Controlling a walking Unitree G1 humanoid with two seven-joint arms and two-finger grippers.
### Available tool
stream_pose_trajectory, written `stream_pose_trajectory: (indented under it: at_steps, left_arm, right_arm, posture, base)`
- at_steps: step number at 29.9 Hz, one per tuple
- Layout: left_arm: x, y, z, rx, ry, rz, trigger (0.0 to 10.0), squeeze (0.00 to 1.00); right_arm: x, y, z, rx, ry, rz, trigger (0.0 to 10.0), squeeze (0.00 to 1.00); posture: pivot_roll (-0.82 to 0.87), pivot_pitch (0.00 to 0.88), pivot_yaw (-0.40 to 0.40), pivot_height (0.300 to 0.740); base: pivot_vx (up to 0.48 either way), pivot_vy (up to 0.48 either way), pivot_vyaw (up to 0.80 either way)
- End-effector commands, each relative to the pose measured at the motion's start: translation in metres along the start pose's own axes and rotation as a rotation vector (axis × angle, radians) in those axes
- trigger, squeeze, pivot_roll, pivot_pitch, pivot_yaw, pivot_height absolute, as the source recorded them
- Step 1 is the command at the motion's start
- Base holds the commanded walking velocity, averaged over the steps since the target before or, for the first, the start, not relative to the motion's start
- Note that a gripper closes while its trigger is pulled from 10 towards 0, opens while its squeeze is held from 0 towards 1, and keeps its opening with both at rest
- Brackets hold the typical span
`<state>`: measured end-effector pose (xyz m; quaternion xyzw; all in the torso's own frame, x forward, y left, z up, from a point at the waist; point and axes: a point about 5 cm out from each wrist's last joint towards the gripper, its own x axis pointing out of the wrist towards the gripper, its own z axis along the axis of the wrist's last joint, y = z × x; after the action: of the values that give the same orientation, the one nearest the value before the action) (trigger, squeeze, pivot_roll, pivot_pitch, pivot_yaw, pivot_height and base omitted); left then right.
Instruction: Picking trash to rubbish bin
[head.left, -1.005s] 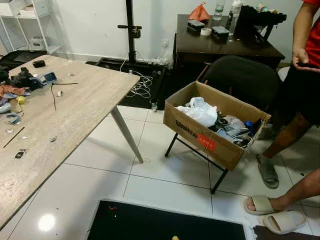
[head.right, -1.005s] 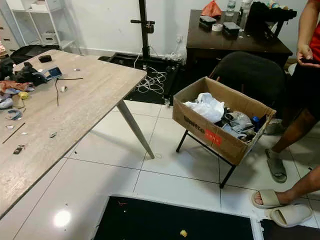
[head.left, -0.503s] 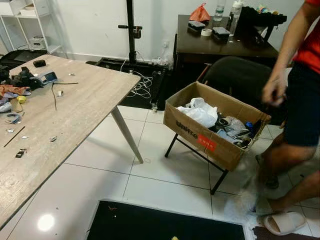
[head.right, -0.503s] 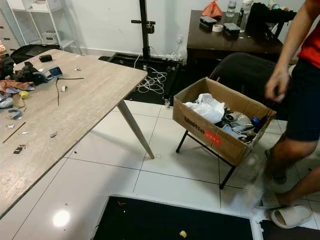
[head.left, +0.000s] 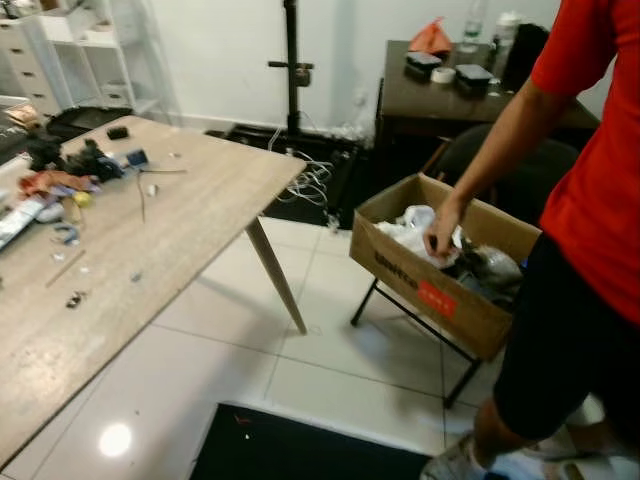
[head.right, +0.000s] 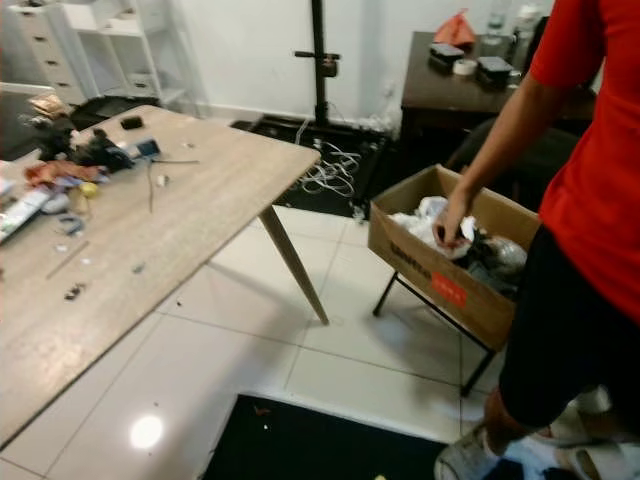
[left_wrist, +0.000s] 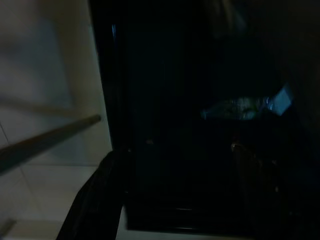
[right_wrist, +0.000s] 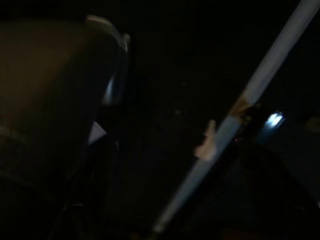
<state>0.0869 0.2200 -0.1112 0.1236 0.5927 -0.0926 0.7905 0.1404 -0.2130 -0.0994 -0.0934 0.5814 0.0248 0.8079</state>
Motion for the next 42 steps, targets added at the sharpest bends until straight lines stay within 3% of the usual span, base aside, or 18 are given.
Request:
stream_pose_trajectory:
  at_steps: [1,10,17,22,32,39,42]
  left_arm:
    - [-0.001,-0.002,-0.010,-0.005,0.026,-0.003,10.0,0.00]
    - [-0.001,0.007,0.006,-0.095,-0.069,0.044,10.0,0.00]
    - [-0.004,0.022,0.003,0.036,-0.033,0.158,10.0,0.00]
    - [-0.005,0.029,0.001,0.065,-0.012,0.194,10.0,0.00]
    - [-0.006,0.031,0.001,0.063,-0.009,0.210,10.0,0.00]
    - [-0.007,0.042,0.007,0.088,-0.008,0.304,10.0,0.00]
    - [-0.007,0.045,0.021,0.014,-0.063,0.346,10.0,0.00]
  right_arm:
    - [0.001,0.010,0.001,0.005,0.001,0.032,10.0,0.00]
    - [0.001,0.009,0.002,0.003,0.001,0.030,10.0,0.00]
    - [0.001,0.009,0.001,0.004,0.004,0.033,10.0,0.00]
    - [0.001,0.009,0.000,0.007,0.005,0.033,10.0,0.00]
    - [0.001,0.009,0.000,0.008,0.004,0.032,10.0,0.00]
    - [0.001,0.007,0.000,0.007,-0.002,0.021,10.0,0.00]
    - [0.000,0.001,-0.002,0.023,0.000,-0.028,10.0,0.00]
  posture:
    - [-0.09,0.155,0.015,0.740]
    - [-0.09,0.157,0.021,0.740]
    - [-0.09,0.156,0.023,0.740]
    - [-0.09,0.155,0.027,0.740]
    - [-0.09,0.154,0.026,0.740]
    - [-0.10,0.155,0.027,0.740]
    - [-0.10,0.162,0.026,0.740]
  base:
    - [0.000,0.000,0.80]
    - [0.000,0.000,0.80]
    - [0.000,0.000,0.80]
    - [0.000,0.000,0.80]
    - [0.000,0.000,0.80]
    - [0.000,0.000,0.80]
    - [0.000,0.000,0.27]
